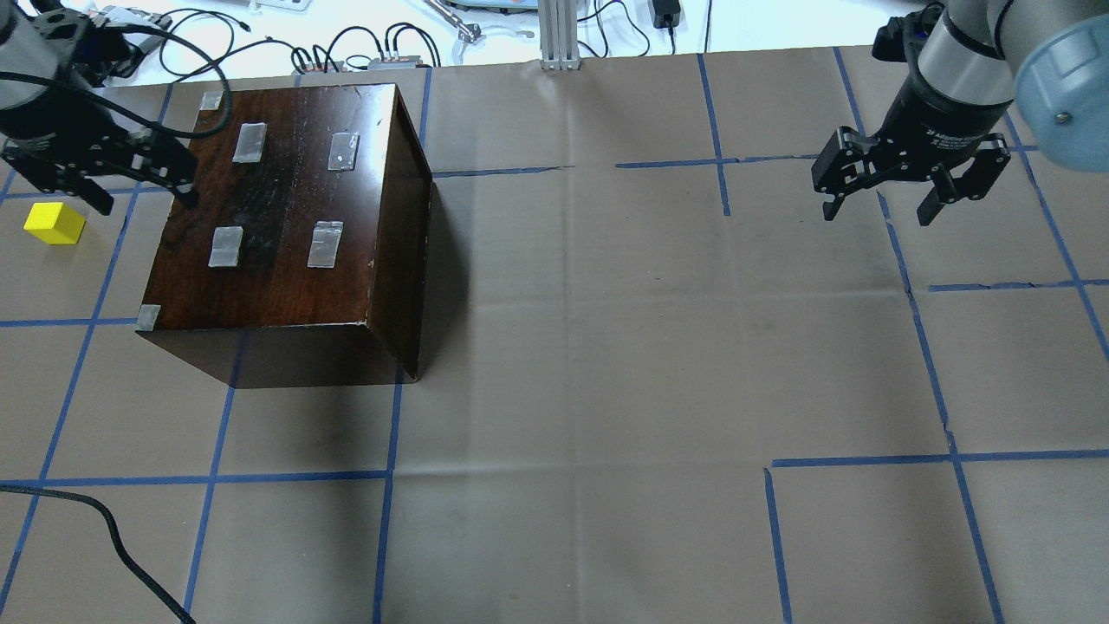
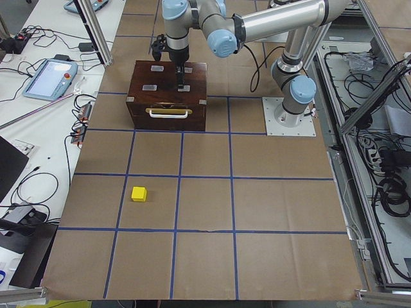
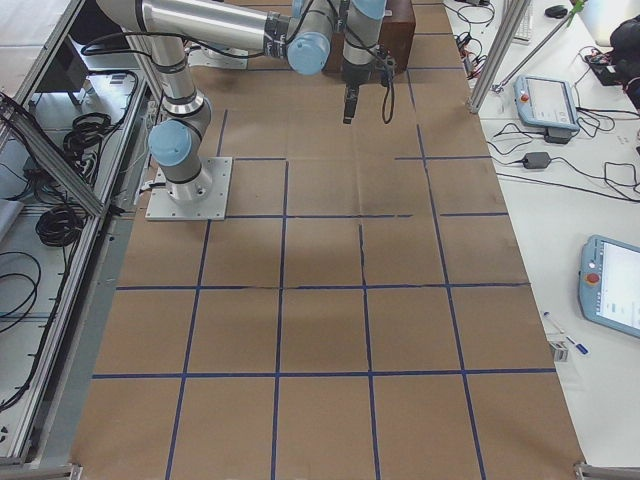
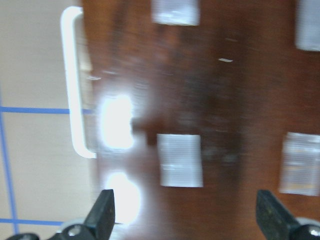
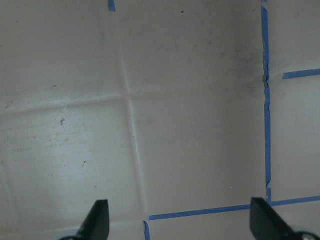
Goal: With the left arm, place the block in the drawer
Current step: 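Lower the left gripper and hook the white drawer handle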
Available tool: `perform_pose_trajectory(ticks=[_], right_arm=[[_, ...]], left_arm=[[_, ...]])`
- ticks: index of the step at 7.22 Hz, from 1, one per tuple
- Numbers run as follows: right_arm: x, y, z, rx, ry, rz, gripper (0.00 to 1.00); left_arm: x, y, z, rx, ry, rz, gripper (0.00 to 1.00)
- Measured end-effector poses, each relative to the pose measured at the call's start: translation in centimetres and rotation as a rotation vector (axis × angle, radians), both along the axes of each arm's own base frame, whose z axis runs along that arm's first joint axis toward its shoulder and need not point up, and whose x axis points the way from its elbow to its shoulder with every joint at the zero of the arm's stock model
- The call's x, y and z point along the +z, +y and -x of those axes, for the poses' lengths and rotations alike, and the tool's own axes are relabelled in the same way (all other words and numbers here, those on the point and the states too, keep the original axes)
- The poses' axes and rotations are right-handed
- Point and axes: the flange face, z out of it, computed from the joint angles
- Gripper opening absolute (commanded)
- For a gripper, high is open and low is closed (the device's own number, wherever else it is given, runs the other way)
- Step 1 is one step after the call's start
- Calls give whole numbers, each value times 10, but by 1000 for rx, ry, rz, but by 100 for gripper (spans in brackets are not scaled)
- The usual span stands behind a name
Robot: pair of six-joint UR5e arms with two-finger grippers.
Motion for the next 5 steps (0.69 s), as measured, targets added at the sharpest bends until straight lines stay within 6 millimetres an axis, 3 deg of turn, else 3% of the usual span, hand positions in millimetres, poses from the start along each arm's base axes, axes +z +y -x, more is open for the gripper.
perform_pose_trajectory(ticks=[3,5], right_arm=[[0,0,0,0,0,0,100],[0,0,0,0,0,0,100]], left_arm=[[-39,-20,-100,20,30,-44,99],[-76,-33,-134,46,62,-79,99]])
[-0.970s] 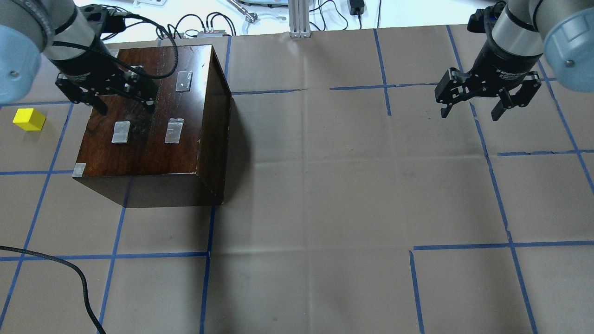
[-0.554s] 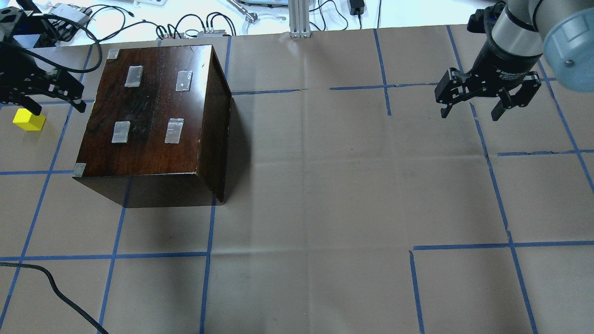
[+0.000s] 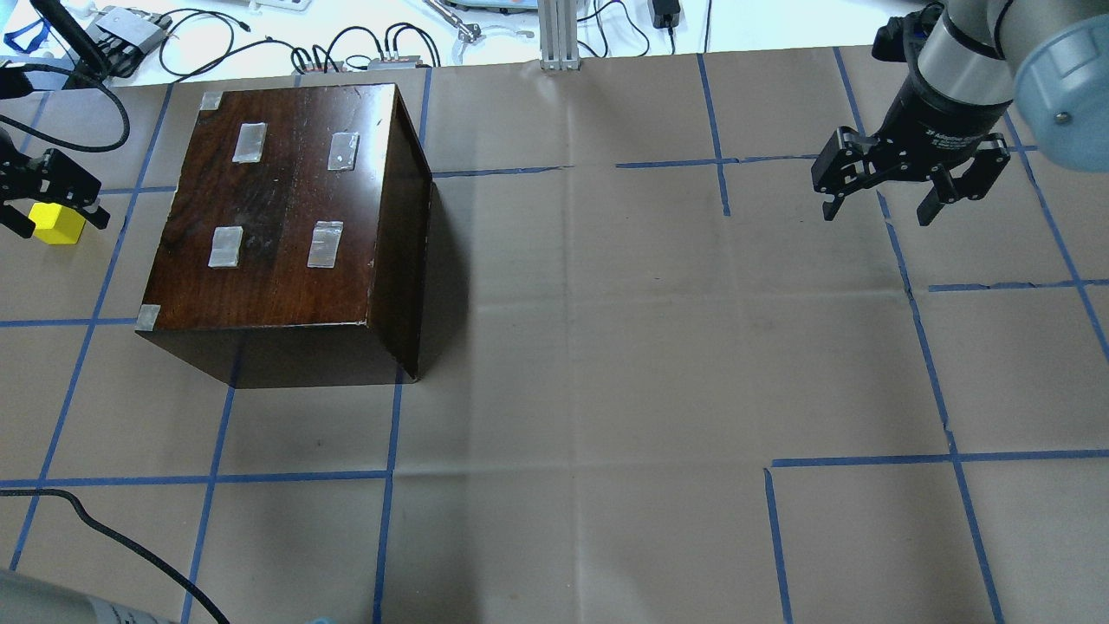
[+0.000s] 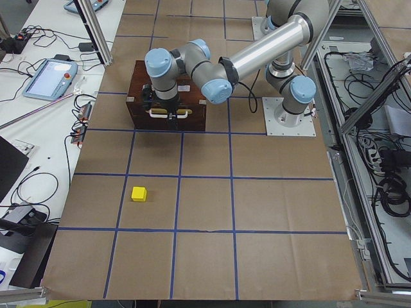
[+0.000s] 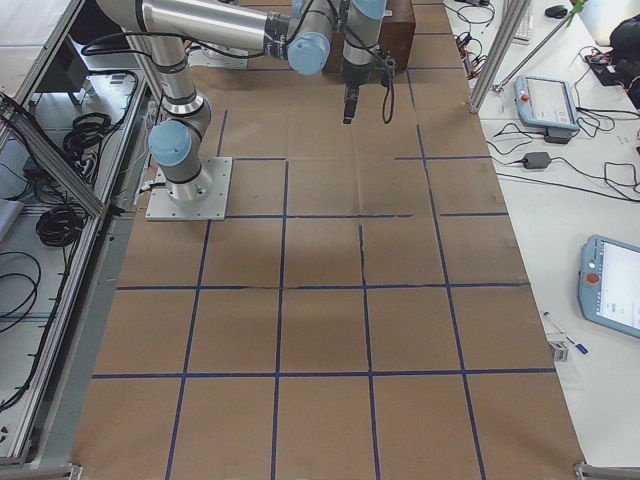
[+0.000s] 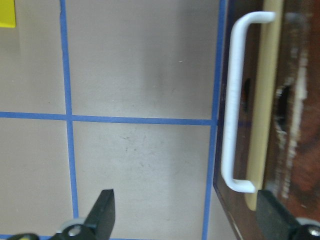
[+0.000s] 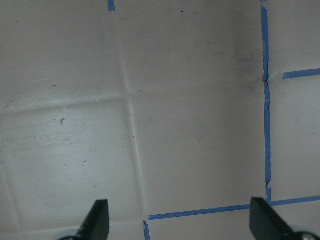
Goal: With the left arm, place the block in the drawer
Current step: 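Lower the left gripper and hook the white drawer handle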
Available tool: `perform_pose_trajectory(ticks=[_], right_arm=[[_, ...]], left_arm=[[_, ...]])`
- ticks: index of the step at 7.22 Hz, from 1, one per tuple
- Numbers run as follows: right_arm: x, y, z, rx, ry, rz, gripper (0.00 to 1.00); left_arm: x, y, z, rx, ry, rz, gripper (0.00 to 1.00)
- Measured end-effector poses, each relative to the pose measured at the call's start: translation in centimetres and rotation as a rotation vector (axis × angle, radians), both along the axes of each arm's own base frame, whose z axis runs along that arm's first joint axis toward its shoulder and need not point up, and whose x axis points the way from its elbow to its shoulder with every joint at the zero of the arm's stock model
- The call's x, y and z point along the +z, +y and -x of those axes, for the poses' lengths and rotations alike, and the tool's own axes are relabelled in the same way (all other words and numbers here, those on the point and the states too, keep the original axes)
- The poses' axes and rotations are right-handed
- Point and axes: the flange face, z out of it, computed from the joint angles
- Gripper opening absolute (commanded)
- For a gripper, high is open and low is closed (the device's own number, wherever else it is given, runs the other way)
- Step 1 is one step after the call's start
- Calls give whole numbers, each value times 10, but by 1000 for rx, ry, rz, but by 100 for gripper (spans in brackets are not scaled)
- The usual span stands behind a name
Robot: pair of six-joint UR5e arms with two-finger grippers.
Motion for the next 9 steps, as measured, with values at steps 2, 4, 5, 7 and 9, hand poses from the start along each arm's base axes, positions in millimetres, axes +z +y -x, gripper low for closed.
perform_pose_trajectory(ticks=[2,4,5,7,9], right_arm=[[0,0,0,0,0,0,100],[0,0,0,0,0,-1,100],[0,0,0,0,0,0,100],[0,0,0,0,0,0,100],[0,0,0,0,0,0,100]], left_arm=[[-28,-16,-5,-16,96,29,99],[-43,-26,-2,-21,204,69,99],[-52,-30,-8,-10,236,75,99],[-57,-37,-14,11,288,107,99],[-60,-40,-16,16,307,113,99]])
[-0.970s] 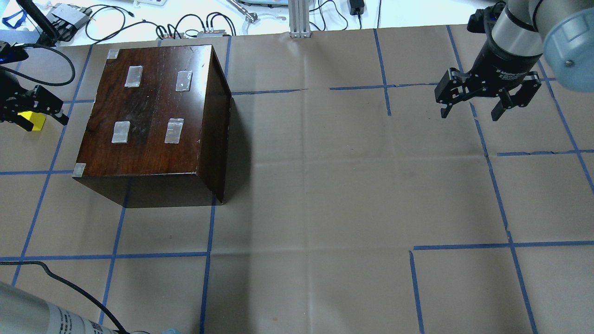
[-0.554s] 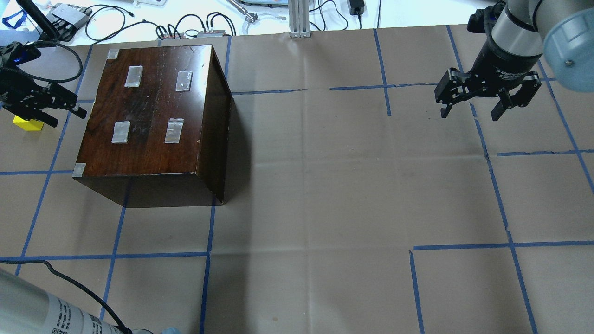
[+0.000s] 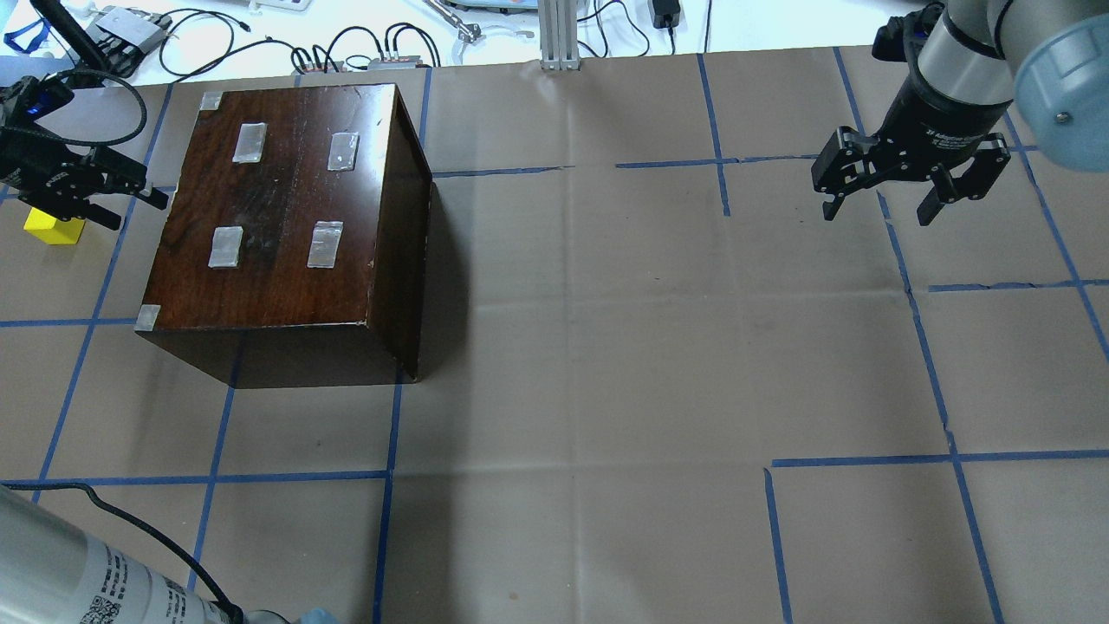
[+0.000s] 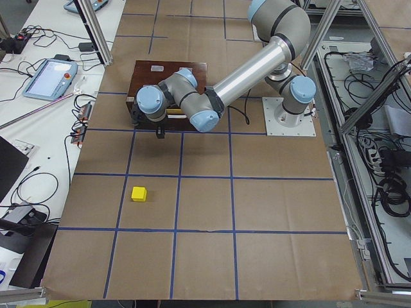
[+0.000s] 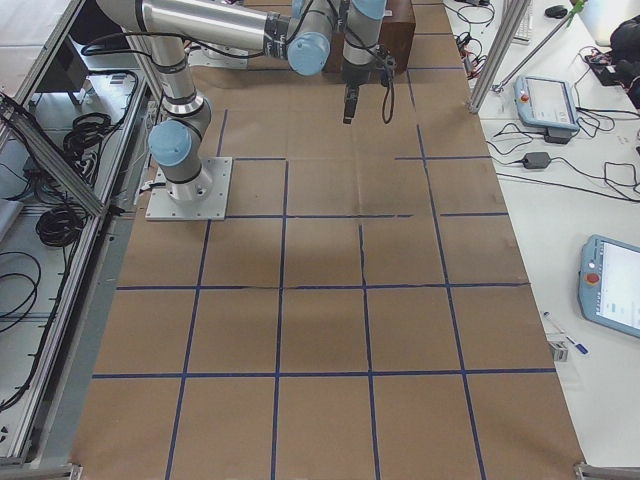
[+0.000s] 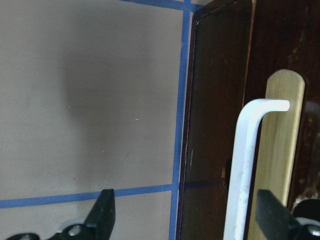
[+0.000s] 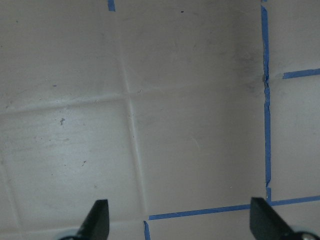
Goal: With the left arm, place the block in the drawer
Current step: 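Lower the left gripper and hook the white drawer handle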
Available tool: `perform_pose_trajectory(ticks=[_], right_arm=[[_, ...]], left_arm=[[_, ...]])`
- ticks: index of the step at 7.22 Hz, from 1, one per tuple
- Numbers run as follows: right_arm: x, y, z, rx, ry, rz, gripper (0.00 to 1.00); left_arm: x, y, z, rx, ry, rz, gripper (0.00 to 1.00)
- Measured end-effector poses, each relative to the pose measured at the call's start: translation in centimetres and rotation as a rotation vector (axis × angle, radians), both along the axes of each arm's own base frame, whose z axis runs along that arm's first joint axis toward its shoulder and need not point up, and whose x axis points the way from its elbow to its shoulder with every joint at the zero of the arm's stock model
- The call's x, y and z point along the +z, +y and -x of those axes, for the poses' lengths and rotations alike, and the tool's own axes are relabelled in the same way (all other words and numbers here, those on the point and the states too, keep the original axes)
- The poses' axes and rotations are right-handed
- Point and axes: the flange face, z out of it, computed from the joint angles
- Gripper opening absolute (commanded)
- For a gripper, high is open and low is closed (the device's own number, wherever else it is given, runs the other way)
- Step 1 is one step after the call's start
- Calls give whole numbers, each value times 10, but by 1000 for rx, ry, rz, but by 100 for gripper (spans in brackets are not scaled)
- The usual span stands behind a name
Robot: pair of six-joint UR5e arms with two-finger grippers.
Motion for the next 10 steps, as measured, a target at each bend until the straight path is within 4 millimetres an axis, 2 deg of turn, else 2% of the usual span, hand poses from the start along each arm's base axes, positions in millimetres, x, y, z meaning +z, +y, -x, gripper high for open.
perform_pose_trajectory(ticks=[10], right_arm=[[0,0,0,-1,0,1,100]], left_arm=[[-19,-2,8,-7,32,-22,99]])
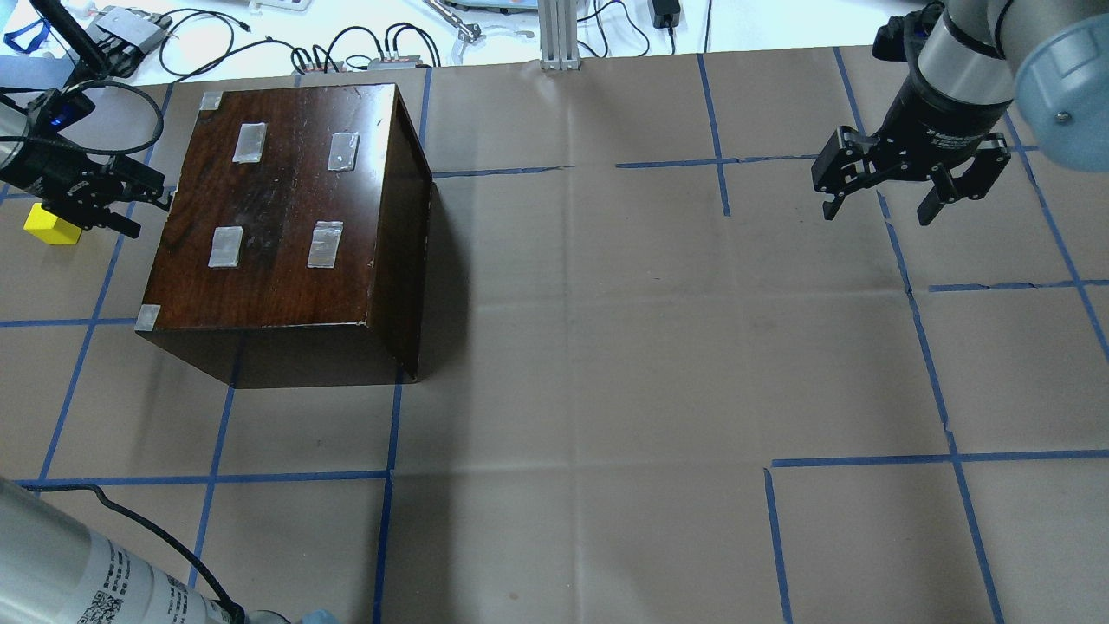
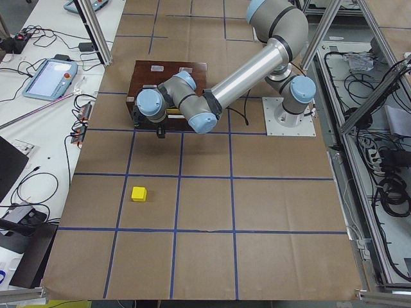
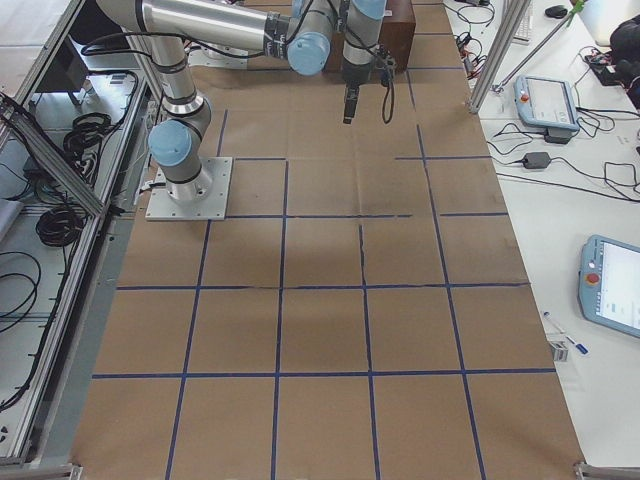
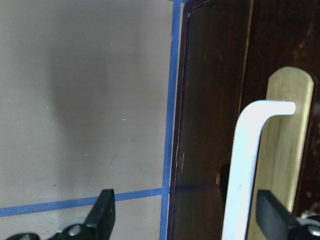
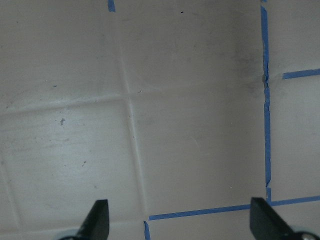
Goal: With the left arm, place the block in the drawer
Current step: 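Lower the left gripper and hook the white drawer handle, then pull the drawer open with the left gripper, away from the cabinet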
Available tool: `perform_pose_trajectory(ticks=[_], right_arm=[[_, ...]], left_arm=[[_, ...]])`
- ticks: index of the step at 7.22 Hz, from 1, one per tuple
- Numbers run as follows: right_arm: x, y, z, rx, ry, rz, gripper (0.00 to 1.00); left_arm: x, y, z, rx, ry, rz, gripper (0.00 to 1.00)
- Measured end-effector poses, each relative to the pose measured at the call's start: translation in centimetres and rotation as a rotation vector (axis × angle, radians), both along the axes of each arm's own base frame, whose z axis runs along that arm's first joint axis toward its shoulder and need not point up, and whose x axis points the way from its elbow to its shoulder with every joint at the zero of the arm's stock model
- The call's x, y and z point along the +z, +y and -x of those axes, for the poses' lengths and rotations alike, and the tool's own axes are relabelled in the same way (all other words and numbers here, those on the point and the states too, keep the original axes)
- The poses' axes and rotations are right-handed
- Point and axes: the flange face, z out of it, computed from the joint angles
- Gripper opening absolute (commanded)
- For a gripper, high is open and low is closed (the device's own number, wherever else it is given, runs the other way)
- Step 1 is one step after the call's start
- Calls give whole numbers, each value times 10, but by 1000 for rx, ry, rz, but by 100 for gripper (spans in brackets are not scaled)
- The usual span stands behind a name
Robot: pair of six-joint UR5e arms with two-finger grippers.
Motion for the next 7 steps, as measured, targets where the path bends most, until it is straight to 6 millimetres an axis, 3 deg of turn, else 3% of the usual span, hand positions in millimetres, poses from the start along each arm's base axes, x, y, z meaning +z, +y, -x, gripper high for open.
perform_pose_trajectory(ticks=[7], right_arm=[[0,0,0,0,0,-1,100]], left_arm=[[-9,0,-5,-13,-21,-22,99]])
